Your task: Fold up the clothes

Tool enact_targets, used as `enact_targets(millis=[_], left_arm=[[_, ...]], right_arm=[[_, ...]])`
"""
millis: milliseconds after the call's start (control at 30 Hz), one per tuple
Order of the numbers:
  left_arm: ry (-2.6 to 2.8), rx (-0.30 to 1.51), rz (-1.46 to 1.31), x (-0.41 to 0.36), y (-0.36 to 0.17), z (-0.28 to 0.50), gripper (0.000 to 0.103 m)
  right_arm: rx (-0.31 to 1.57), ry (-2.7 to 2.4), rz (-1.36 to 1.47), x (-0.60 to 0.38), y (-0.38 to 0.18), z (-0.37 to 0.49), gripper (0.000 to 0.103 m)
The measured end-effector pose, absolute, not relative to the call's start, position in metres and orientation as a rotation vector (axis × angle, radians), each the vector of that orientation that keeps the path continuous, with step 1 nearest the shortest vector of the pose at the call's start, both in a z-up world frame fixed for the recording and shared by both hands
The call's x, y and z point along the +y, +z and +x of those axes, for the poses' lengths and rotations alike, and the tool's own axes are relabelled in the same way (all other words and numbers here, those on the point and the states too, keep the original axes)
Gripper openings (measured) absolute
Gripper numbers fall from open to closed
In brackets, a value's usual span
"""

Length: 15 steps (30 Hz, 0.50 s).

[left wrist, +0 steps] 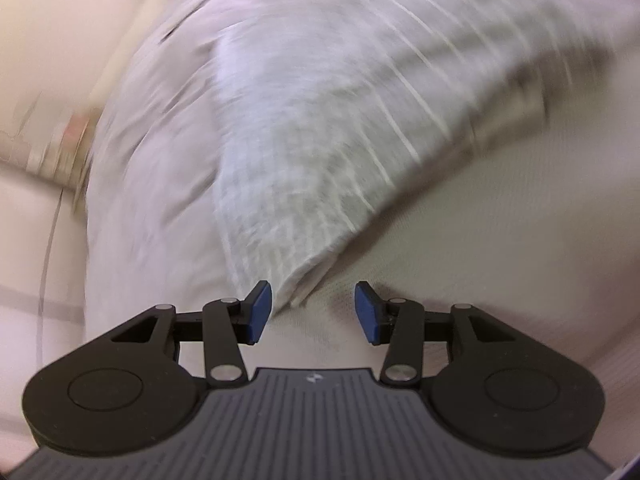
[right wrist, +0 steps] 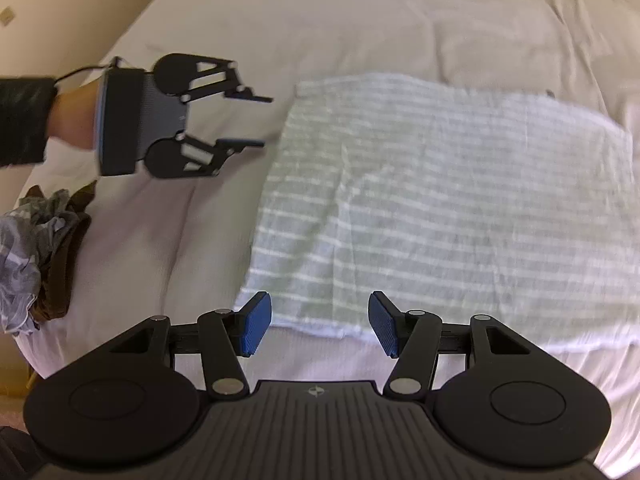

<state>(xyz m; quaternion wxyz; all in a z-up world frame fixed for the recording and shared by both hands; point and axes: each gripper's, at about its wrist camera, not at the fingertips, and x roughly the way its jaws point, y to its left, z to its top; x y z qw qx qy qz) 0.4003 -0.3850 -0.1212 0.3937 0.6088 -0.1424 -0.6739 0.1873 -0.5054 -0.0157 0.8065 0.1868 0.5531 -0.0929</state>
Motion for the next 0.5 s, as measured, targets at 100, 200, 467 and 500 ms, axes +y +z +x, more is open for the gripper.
enact_targets(millis=[100,200,467,500], left_arm=[[-1.747,-0.554,1.564,-0.392,-0.141,0.404,0.041],[-1.776,-0.744,1.575,-0.4,-0.16,0.408,0.041],[-1.909,-0.607,1.529,-0.445,-0.137,0.409,0.009],[-1.925,-0.574,1.521,-0.45,-0.133,0.41,0.009]], right_arm=[[1.202,-0.248,0.414,-0.499,-0.022,0.18,0.056],[1.224,-0.288,0.37,-0.485,-0.029,0.174,0.057],[1.239,-0.202,-0.106,-0.407,-0.057,0.186,0.073],[1.234,-0.181,-0.188,-0.395,-0.064,0.189,0.073]])
